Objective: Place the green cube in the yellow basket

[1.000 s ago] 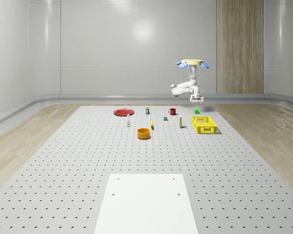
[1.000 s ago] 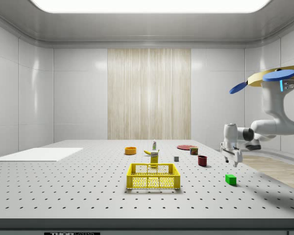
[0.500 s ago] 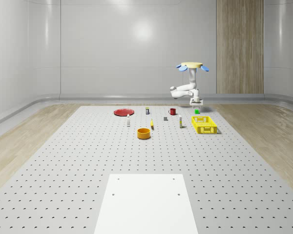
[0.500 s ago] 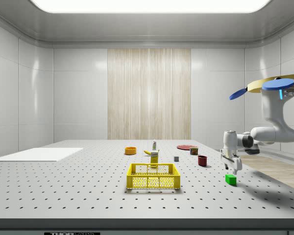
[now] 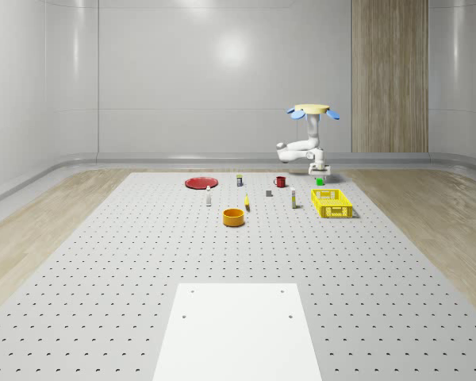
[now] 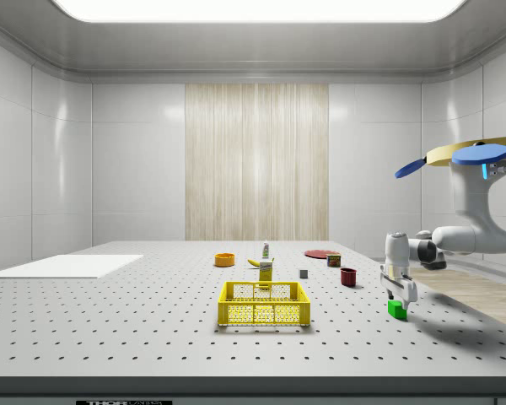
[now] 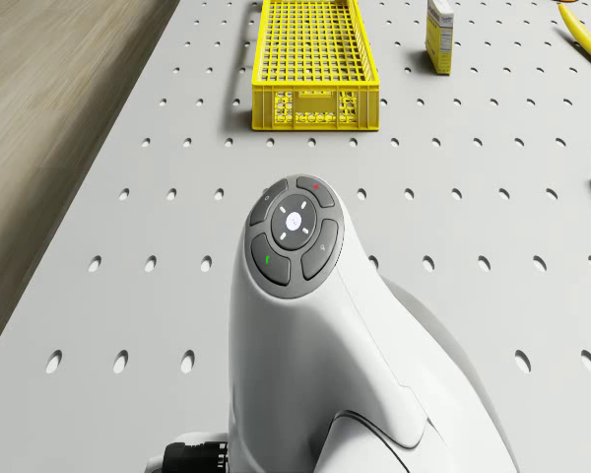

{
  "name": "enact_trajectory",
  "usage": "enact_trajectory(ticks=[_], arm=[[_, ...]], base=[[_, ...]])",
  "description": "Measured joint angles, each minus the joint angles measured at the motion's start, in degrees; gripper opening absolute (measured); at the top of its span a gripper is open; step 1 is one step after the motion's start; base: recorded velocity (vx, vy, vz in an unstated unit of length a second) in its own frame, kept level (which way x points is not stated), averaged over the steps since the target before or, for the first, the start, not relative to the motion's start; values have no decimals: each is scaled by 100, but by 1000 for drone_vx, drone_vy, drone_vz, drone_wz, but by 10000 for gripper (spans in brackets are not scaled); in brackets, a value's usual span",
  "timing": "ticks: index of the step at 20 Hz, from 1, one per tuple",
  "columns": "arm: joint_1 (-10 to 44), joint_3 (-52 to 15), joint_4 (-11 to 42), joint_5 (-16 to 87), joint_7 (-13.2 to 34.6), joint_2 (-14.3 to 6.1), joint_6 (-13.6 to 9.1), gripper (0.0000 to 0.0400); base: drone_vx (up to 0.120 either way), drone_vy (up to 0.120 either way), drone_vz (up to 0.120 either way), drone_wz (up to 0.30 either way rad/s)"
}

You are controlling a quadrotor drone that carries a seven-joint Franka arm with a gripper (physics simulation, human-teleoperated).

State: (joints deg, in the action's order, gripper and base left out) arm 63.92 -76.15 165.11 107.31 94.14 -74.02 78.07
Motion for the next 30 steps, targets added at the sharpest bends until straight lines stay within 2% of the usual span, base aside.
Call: enact_trajectory(ticks=[10,13,17,26,30], arm=[[27,244,-55,176,7,-251,320,400],[40,275,-66,192,14,-306,385,327],[58,287,-75,188,28,-370,453,278],[104,114,-56,-2,83,-475,501,260],[136,-175,-20,-292,131,-501,446,253]], base=[[0,0,0,0],[0,0,0,0],[0,0,0,0],[0,0,0,0],[0,0,100,0]])
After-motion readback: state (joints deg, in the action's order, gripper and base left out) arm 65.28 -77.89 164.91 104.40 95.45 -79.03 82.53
